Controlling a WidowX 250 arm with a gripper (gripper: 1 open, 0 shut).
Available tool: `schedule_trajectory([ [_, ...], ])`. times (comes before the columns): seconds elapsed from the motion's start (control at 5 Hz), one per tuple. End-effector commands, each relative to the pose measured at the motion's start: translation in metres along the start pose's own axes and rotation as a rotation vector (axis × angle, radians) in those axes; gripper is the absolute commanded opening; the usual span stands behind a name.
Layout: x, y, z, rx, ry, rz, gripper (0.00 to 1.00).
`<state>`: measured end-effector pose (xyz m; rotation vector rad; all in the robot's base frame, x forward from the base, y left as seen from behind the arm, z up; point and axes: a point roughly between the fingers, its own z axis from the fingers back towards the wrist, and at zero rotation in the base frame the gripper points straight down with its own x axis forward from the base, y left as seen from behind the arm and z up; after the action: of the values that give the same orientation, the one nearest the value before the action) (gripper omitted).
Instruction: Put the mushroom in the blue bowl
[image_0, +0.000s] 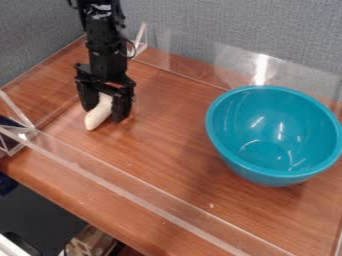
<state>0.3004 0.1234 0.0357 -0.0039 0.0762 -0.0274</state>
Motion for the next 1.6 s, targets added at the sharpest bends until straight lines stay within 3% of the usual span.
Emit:
schedule_trajectory([
  [0.0,0.0120,0.0015,0.0182,0.019,-0.072,0.000,1.00],
  [1.2,0.0151,-0.0064,0.0267,-0.004,-0.123,0.011,1.00],
  [1.4,0.0166,-0.0056,0.0235,-0.002,-0.122,0.010,0.00],
])
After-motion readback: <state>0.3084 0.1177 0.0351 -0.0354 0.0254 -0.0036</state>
